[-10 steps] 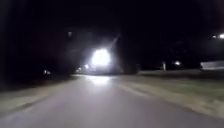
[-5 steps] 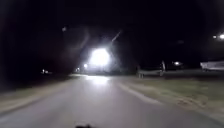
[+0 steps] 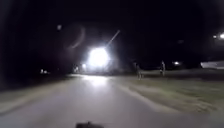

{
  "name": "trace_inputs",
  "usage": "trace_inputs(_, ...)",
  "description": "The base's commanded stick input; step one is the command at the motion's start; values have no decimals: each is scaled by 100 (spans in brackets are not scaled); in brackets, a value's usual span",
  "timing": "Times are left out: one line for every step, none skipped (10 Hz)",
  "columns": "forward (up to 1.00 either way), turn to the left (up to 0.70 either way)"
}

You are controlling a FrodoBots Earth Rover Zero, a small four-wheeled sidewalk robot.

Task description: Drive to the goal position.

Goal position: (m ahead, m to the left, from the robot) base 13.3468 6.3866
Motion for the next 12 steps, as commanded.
trace_inputs(100, 0)
trace_inputs(100, 0)
trace_inputs(100, 0)
trace_inputs(100, 0)
trace_inputs(100, 0)
trace_inputs(100, 0)
trace_inputs(100, 0)
trace_inputs(100, 0)
trace_inputs(100, 40)
trace_inputs(100, 40)
trace_inputs(100, 40)
trace_inputs(100, 40)
